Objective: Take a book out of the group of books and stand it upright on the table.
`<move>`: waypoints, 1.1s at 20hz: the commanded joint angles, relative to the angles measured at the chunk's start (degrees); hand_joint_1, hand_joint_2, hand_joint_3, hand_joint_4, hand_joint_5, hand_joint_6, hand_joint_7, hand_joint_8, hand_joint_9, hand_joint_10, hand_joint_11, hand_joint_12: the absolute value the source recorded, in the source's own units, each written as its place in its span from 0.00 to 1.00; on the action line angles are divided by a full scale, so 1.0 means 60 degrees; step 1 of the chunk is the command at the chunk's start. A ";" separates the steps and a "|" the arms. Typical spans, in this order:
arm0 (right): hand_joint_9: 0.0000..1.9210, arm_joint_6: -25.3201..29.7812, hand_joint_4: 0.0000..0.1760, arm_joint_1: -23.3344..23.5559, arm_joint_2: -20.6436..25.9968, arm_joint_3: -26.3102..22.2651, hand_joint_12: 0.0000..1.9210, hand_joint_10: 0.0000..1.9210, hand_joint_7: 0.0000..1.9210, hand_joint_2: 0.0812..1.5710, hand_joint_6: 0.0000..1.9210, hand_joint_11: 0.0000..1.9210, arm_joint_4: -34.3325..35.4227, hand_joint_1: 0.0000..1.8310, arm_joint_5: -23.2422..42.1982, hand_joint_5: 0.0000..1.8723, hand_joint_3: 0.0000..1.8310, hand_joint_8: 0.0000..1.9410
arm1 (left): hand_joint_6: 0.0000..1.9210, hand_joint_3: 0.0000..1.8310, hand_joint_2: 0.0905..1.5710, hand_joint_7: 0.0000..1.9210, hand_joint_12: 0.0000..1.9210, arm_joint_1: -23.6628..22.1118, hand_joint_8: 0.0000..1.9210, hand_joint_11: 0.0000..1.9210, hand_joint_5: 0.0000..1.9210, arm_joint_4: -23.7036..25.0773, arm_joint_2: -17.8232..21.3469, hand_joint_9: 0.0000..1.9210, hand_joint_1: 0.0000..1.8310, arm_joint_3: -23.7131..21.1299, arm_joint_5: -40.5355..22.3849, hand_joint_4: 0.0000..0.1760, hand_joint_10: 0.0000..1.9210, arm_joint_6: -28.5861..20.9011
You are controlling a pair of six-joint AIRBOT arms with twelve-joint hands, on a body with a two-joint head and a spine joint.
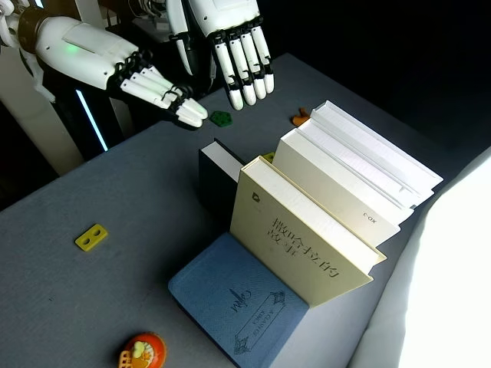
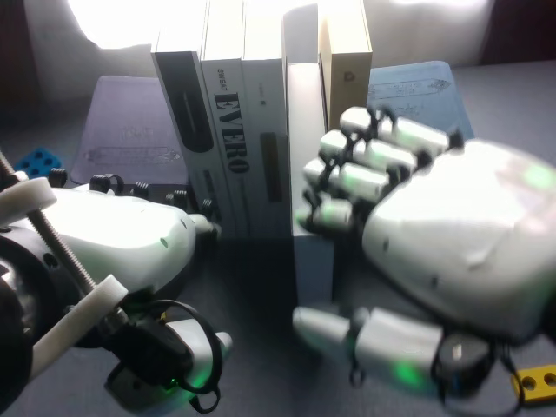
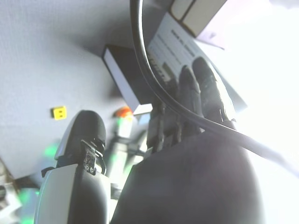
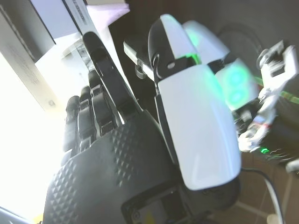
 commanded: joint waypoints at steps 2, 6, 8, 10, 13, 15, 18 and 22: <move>0.25 0.0900 0.00 0.0197 0.0092 0.0180 0.79 0.33 0.41 0.79 0.05 0.00 -0.1846 0.07 0.0194 0.39 0.00 0.07 | 0.02 0.00 0.85 0.36 0.65 -0.0112 0.01 0.09 0.32 0.0769 -0.0045 0.34 0.27 0.0001 0.0179 0.00 0.05 0.0030; 0.27 0.3143 0.00 0.0209 0.0600 0.0555 1.00 0.80 0.39 0.79 0.38 0.16 -0.4619 0.14 0.0077 0.43 0.00 0.56 | 0.02 0.00 0.86 0.54 0.77 -0.0112 0.02 0.21 0.48 0.0770 -0.0045 0.43 0.27 0.0003 0.0179 0.00 0.29 0.0030; 0.32 0.3639 0.00 0.0327 0.0727 0.0731 1.00 0.99 0.46 0.80 0.64 0.21 -0.4743 0.12 -0.0383 0.43 0.00 0.72 | 0.84 0.00 0.85 0.45 0.99 -0.0116 0.61 0.25 0.30 0.0778 -0.0045 0.37 0.43 0.0009 0.0179 0.66 0.80 0.0030; 0.36 0.4209 0.00 0.0568 0.0860 0.0988 1.00 1.00 0.47 0.80 0.79 0.24 -0.4743 0.12 -0.1098 0.47 0.00 0.84 | 0.86 0.00 0.86 0.43 1.00 -0.0127 0.83 0.31 0.38 0.0872 -0.0050 0.38 0.30 0.0009 0.0180 0.00 0.95 0.0030; 0.51 0.4902 0.00 0.0930 0.0987 0.1382 1.00 1.00 0.53 0.81 0.88 0.42 -0.4743 0.10 -0.1780 0.51 0.00 0.97 | 1.00 0.00 0.87 0.47 1.00 -0.0134 1.00 0.41 0.44 0.0883 -0.0053 0.46 0.30 0.0013 0.0180 0.00 1.00 0.0030; 0.58 0.5024 0.00 0.0995 0.1004 0.1530 1.00 1.00 0.58 0.82 0.93 0.50 -0.4743 0.08 -0.1850 0.53 0.00 0.99 | 1.00 0.00 0.87 0.48 1.00 -0.0155 1.00 0.43 0.46 0.0883 -0.0052 0.46 0.30 0.0011 0.0180 0.00 1.00 0.0030; 0.61 0.5298 0.00 0.0966 0.1060 0.1549 1.00 1.00 0.62 0.83 0.93 0.54 -0.4742 0.05 -0.1841 0.56 0.01 0.98 | 1.00 0.00 0.87 0.49 1.00 -0.0197 1.00 0.45 0.46 0.0882 -0.0051 0.46 0.29 0.0004 0.0180 0.00 1.00 0.0030; 0.62 0.5310 0.00 0.0959 0.1057 0.1540 1.00 1.00 0.63 0.83 0.92 0.54 -0.4742 0.05 -0.1863 0.56 0.00 0.96 | 1.00 0.00 0.88 0.49 1.00 -0.0232 1.00 0.46 0.44 0.0879 -0.0049 0.47 0.30 0.0002 0.0179 0.00 1.00 0.0030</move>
